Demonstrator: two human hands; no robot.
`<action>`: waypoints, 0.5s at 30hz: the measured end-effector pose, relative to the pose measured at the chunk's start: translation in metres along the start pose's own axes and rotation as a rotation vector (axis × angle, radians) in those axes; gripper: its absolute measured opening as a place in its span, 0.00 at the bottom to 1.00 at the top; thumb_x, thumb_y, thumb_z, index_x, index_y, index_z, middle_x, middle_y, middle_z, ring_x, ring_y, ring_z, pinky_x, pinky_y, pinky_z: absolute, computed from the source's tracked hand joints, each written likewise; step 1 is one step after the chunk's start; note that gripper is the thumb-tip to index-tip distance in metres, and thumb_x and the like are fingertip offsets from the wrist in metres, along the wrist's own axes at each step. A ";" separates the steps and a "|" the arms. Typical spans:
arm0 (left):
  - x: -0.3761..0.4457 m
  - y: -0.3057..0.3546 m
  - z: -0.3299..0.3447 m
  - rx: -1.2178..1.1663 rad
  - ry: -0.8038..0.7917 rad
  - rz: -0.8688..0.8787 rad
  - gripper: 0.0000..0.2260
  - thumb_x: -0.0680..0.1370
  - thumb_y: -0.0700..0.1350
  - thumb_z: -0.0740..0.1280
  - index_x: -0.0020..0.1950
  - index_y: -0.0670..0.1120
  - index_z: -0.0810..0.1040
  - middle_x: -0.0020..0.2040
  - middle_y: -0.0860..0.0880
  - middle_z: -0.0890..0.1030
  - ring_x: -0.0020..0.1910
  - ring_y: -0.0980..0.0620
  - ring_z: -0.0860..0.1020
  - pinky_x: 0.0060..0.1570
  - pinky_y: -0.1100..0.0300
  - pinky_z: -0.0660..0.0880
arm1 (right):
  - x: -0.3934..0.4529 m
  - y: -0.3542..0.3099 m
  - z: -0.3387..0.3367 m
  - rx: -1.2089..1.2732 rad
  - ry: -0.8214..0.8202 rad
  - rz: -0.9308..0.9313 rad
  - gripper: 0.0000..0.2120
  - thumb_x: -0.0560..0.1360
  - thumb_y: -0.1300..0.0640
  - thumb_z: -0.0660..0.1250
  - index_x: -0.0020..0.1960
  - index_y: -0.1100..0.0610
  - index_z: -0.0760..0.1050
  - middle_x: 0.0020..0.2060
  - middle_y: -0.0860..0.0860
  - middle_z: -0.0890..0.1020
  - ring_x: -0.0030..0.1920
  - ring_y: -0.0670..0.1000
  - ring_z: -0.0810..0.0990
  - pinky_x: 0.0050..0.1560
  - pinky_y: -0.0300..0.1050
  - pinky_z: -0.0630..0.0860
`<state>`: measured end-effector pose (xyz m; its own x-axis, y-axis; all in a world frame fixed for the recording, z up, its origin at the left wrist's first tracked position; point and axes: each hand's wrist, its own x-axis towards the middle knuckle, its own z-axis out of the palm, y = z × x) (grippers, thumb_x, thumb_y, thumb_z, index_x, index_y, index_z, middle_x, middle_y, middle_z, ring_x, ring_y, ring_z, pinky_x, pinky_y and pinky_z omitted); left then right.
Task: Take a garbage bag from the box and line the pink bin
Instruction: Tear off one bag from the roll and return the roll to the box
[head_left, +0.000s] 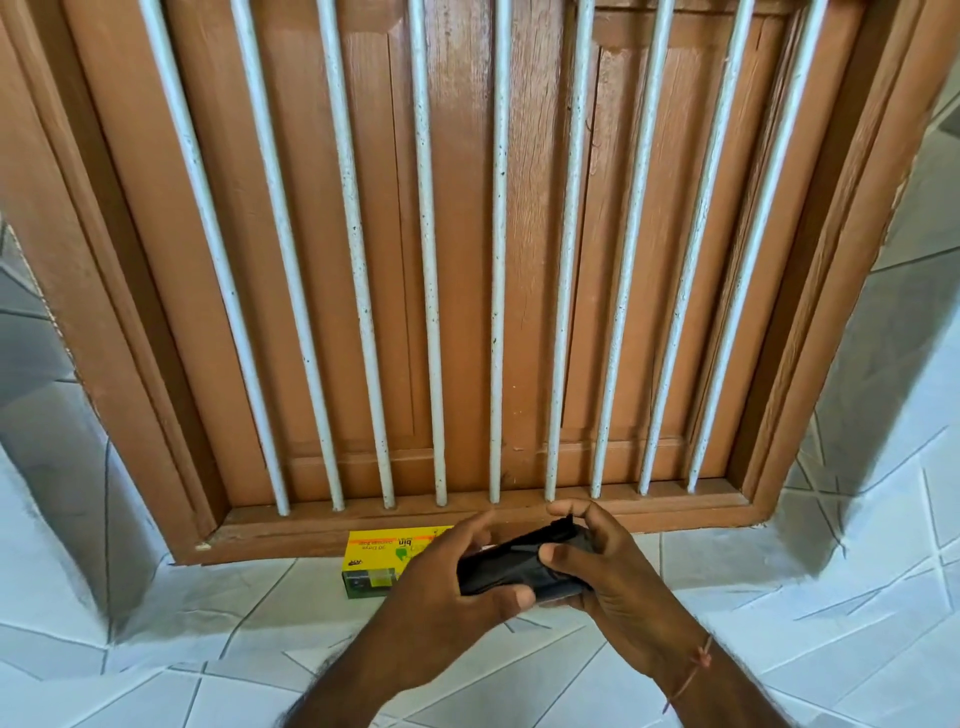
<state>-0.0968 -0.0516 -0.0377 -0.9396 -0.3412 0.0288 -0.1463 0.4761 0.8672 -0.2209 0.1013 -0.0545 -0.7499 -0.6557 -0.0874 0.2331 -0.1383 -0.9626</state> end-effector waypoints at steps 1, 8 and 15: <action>-0.001 -0.002 0.002 -0.012 0.073 -0.020 0.34 0.69 0.60 0.73 0.72 0.60 0.65 0.65 0.58 0.72 0.63 0.58 0.73 0.61 0.58 0.74 | 0.000 -0.001 0.001 -0.007 0.001 -0.009 0.20 0.70 0.67 0.72 0.60 0.55 0.76 0.56 0.59 0.81 0.55 0.62 0.82 0.56 0.65 0.78; 0.001 0.001 0.027 -0.822 0.436 -0.335 0.17 0.72 0.52 0.72 0.58 0.47 0.78 0.51 0.45 0.83 0.49 0.47 0.81 0.39 0.56 0.76 | 0.001 0.007 0.024 0.143 0.200 -0.137 0.14 0.66 0.67 0.75 0.49 0.56 0.78 0.53 0.60 0.82 0.55 0.65 0.80 0.54 0.60 0.78; 0.010 0.017 0.029 -0.740 0.375 -0.295 0.09 0.75 0.50 0.71 0.52 0.48 0.83 0.45 0.49 0.87 0.47 0.48 0.84 0.45 0.55 0.79 | -0.012 0.014 0.055 0.004 0.170 -0.197 0.13 0.68 0.63 0.75 0.48 0.50 0.78 0.44 0.57 0.82 0.42 0.62 0.82 0.38 0.54 0.81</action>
<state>-0.1174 -0.0237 -0.0372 -0.7122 -0.6733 -0.1987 -0.0070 -0.2762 0.9611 -0.1744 0.0666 -0.0528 -0.8744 -0.4817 0.0590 0.0750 -0.2542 -0.9642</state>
